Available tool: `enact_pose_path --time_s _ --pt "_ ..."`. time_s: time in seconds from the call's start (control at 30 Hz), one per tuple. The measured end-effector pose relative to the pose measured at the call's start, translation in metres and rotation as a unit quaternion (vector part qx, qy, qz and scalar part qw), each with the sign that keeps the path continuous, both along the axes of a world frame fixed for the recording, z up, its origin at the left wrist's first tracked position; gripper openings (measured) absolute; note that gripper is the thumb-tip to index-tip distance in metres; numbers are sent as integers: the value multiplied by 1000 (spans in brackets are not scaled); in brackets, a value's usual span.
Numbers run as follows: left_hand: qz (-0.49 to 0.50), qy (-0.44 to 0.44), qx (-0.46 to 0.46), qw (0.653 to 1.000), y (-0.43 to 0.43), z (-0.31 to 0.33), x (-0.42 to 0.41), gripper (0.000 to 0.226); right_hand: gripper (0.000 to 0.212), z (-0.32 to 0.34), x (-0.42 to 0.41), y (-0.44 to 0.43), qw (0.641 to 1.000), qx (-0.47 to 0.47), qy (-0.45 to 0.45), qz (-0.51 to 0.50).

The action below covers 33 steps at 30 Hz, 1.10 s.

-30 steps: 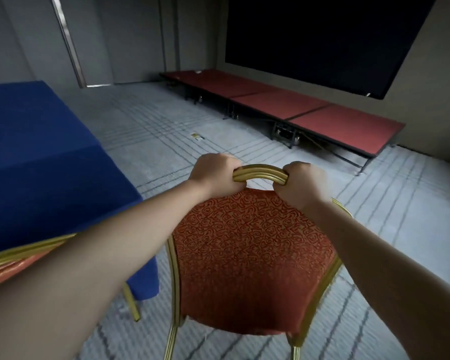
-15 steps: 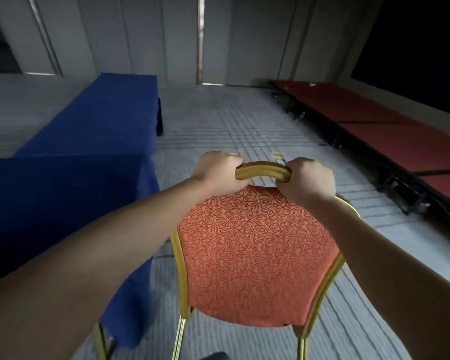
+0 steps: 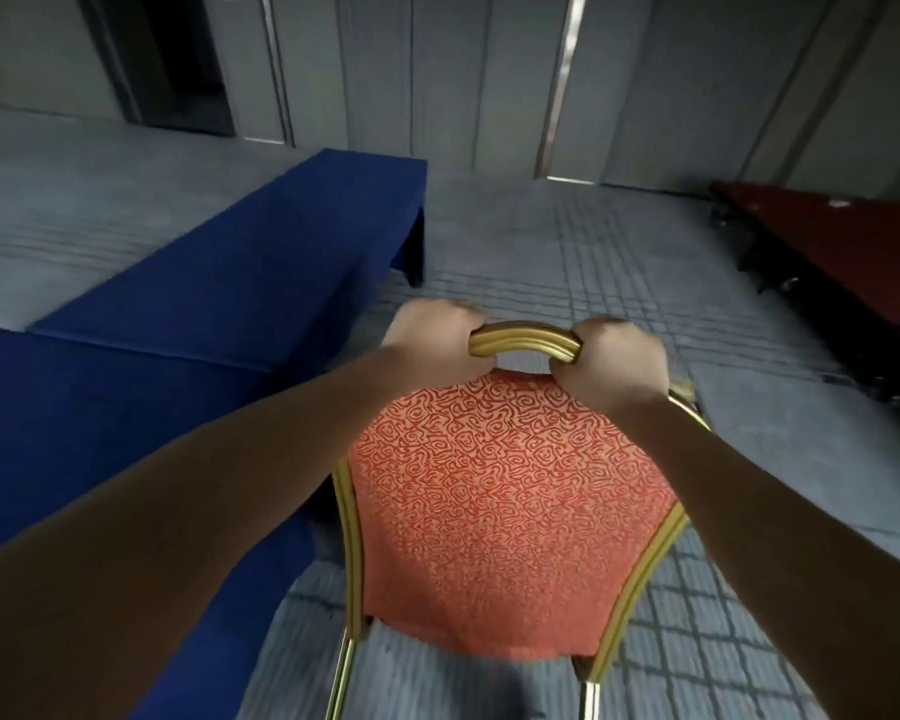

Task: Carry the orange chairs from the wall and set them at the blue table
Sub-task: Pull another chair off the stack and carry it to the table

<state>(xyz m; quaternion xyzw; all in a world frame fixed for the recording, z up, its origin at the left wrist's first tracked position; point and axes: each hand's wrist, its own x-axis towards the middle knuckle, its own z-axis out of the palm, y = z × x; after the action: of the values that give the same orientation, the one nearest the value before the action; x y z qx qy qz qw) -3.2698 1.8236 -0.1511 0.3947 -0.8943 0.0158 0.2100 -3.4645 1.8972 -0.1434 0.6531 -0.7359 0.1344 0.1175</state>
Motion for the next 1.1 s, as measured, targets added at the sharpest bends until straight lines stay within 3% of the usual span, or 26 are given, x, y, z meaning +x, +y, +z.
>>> enact_pose_path --time_s 0.17,0.4,0.7,1.1 --pt "97 6 -22 995 -100 1 -48 16 20 -2 -59 -147 994 -14 3 109" --pt "263 13 -4 965 -226 -12 -72 21 27 -10 -84 -337 957 -31 -30 287" --pt "413 -4 9 911 -386 -23 -56 18 29 -25 -50 -558 905 -42 -45 422" --pt "604 -1 -45 796 -523 -46 0 22 43 -52 68 -773 737 -46 -101 667"
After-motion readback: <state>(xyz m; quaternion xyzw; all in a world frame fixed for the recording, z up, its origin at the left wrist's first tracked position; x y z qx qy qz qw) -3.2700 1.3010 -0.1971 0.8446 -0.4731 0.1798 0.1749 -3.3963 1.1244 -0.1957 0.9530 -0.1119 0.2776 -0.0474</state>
